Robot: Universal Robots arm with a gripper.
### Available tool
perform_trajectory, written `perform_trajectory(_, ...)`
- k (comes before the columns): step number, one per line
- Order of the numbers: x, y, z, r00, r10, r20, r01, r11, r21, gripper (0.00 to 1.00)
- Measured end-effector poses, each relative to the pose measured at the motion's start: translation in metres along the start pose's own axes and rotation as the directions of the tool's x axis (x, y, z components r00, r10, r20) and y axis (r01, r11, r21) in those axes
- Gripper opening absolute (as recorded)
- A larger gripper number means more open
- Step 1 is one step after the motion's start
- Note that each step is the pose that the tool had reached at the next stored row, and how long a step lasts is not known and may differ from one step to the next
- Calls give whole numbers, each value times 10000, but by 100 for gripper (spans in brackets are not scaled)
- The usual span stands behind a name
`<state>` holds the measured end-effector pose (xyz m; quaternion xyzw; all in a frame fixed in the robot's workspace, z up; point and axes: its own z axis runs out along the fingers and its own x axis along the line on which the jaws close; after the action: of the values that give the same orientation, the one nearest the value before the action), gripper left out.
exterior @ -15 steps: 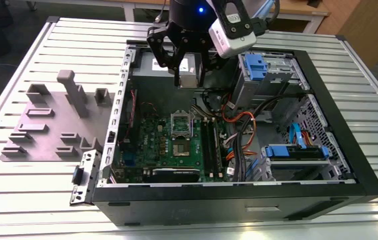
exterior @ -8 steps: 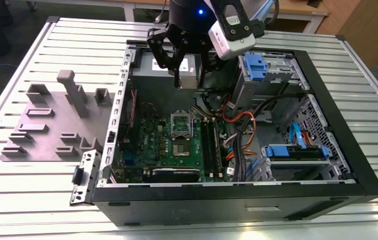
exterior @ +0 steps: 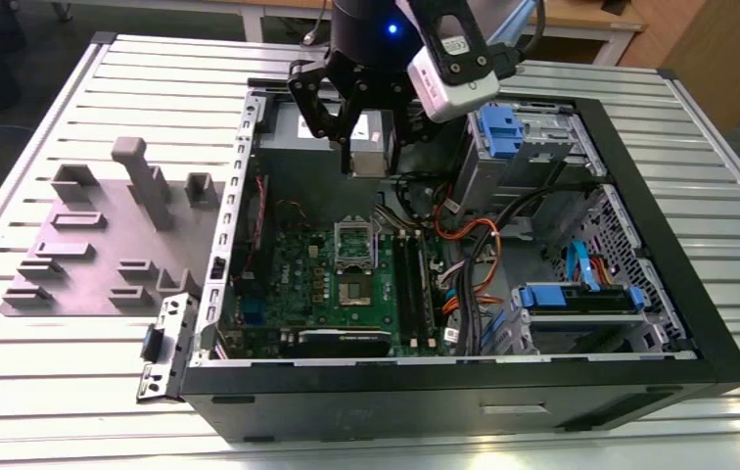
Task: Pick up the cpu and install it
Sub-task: 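Place the cpu into insertion slot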
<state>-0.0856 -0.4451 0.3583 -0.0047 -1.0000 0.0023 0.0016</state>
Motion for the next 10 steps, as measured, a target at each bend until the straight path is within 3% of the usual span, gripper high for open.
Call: perform_trajectory(10,0,-1,12,10000,0,0,0,10000,0,47)
